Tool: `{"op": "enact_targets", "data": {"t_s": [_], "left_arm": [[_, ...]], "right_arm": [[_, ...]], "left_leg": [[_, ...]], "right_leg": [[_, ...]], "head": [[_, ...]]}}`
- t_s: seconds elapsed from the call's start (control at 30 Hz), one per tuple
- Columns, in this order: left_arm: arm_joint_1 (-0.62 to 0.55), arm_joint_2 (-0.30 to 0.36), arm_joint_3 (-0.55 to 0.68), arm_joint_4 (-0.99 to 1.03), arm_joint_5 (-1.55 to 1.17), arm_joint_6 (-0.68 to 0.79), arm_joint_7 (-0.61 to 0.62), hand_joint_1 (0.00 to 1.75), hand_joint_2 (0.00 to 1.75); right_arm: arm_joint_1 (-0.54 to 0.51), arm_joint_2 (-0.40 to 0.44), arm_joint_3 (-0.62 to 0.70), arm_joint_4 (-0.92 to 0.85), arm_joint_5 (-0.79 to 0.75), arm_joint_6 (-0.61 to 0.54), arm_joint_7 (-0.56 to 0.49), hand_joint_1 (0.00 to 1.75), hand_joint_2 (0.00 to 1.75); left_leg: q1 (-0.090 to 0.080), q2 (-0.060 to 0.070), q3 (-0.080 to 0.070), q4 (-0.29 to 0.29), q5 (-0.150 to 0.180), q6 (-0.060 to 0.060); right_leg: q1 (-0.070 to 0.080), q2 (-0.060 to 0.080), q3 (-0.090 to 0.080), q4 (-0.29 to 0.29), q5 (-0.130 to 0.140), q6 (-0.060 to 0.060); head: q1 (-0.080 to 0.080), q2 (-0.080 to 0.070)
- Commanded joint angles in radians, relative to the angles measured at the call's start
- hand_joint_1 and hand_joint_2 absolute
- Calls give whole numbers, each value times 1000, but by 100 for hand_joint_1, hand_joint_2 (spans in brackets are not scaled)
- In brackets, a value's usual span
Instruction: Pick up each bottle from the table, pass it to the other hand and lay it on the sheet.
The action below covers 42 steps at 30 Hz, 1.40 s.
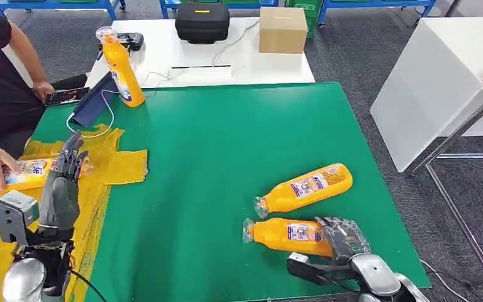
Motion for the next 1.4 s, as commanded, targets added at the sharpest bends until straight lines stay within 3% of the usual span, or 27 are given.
{"op": "enact_targets", "data": {"t_s": [0.03, 0.1, 0.13, 0.2, 0.27, 0.47, 0.67, 0.8, 0.9, 1.07, 1.1, 1.4], "left_arm": [[214, -10, 49, -27, 253, -135, -32, 0, 0], [214, -10, 49, -27, 253, -135, -32, 0, 0], [207, -13, 45, -36, 254, -138, -24, 0, 175], [243, -17, 30, -68, 274, -179, -10, 0, 175], [272, -18, 9, -95, 299, -208, -15, 0, 175], [292, -2, -102, -128, 260, -209, -33, 0, 175], [287, 42, -221, -115, 334, -201, -9, 0, 175], [259, 50, -276, -102, 339, -177, 2, 0, 175], [233, 42, -309, -80, 322, -156, 15, 0, 175], [219, 53, -330, -44, 355, -149, 27, 0, 175], [216, 54, -330, -43, 356, -150, 25, 0, 175], [210, 45, -322, -36, 367, -145, 38, 0, 175]], "right_arm": [[131, 261, -193, -134, -328, -173, -113, 175, 175], [131, 261, -193, -134, -328, -173, -113, 175, 175], [138, 261, -200, -141, -340, -180, -119, 175, 175], [165, 308, -240, -217, -378, -236, -181, 175, 175], [168, 294, -232, -262, -391, -208, -160, 175, 175], [119, 337, -209, -188, -422, -175, -164, 175, 175], [12, 408, -124, -107, -435, -142, -164, 175, 175], [-66, 386, -83, -62, -466, -116, -161, 175, 175], [-134, 419, -24, -23, -470, -94, -166, 175, 175], [-253, 449, 105, 12, -479, -78, -126, 175, 175], [-275, 452, 130, 17, -482, -75, -120, 175, 175], [-336, 448, 242, 3, -494, -77, -107, 175, 175]], "left_leg": [[0, 4, 1, -2, -1, -2], [1, 4, -1, -1, -2, -3], [2, 4, -2, -1, -2, -4], [1, -1, -9, 0, 0, -3], [2, -1, -11, 1, -1, -4], [3, -1, -12, 0, -1, -3], [4, 3, -13, -1, 0, -4], [4, 1, -13, -1, 0, -4], [5, 3, -12, -1, 0, -4], [4, 7, -11, -2, 0, -5], [3, 3, -12, -1, 0, -4], [4, 0, -13, -1, 1, -4]], "right_leg": [[0, 4, 0, 0, -1, -1], [0, 4, -3, 0, -1, -1], [1, 4, -6, 1, -1, -2], [0, 0, -12, 2, -1, -1], [2, 0, -13, 3, -2, -1], [3, 0, -13, 2, -1, -1], [3, 3, -14, 1, 0, -2], [3, 1, -14, 1, 0, -2], [4, 2, -13, 0, 1, -2], [3, 6, -14, 1, 1, -2], [3, 3, -14, 2, 0, -1], [3, 1, -15, 2, 0, -1]], "head": [[-1, 0], [-1, 0], [-1, 0], [-1, 0], [0, 0], [0, 0], [0, 0], [0, 0], [0, 0], [0, 0], [0, 0], [0, 0]]}}
